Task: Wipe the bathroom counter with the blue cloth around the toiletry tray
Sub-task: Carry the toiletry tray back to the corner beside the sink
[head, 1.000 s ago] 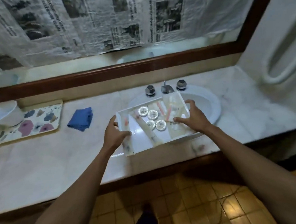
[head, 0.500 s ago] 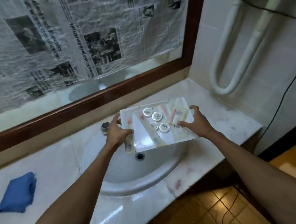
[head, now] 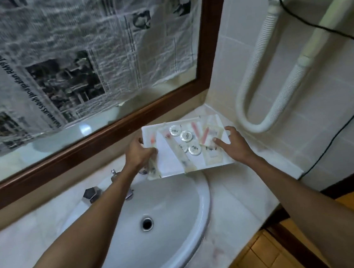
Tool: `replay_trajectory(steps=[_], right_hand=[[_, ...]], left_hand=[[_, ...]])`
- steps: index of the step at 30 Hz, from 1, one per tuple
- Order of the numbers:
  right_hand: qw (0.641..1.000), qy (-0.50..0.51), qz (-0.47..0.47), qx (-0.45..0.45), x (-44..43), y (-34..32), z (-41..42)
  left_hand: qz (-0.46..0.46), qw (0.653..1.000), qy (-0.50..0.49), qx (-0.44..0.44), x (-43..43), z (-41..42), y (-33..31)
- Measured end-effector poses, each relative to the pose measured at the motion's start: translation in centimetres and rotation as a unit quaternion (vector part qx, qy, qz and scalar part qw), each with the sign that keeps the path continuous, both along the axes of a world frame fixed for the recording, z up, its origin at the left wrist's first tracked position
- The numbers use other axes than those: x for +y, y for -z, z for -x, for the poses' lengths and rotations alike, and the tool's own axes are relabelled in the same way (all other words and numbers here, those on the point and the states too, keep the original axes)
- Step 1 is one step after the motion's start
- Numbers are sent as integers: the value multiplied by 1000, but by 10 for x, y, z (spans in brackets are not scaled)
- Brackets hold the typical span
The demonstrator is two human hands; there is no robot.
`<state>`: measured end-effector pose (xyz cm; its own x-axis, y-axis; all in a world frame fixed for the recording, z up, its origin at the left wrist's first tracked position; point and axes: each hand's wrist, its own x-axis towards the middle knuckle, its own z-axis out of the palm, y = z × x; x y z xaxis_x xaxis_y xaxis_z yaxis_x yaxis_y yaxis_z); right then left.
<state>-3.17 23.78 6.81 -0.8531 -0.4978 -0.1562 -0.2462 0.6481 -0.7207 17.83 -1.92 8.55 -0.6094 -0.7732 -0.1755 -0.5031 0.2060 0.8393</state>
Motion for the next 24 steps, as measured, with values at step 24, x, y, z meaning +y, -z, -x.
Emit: replay_trajectory(steps=[24], right_hand=[[984, -128, -97, -73, -75, 83, 214]], left_hand=[[-162, 974, -146, -64, 2, 175, 91]])
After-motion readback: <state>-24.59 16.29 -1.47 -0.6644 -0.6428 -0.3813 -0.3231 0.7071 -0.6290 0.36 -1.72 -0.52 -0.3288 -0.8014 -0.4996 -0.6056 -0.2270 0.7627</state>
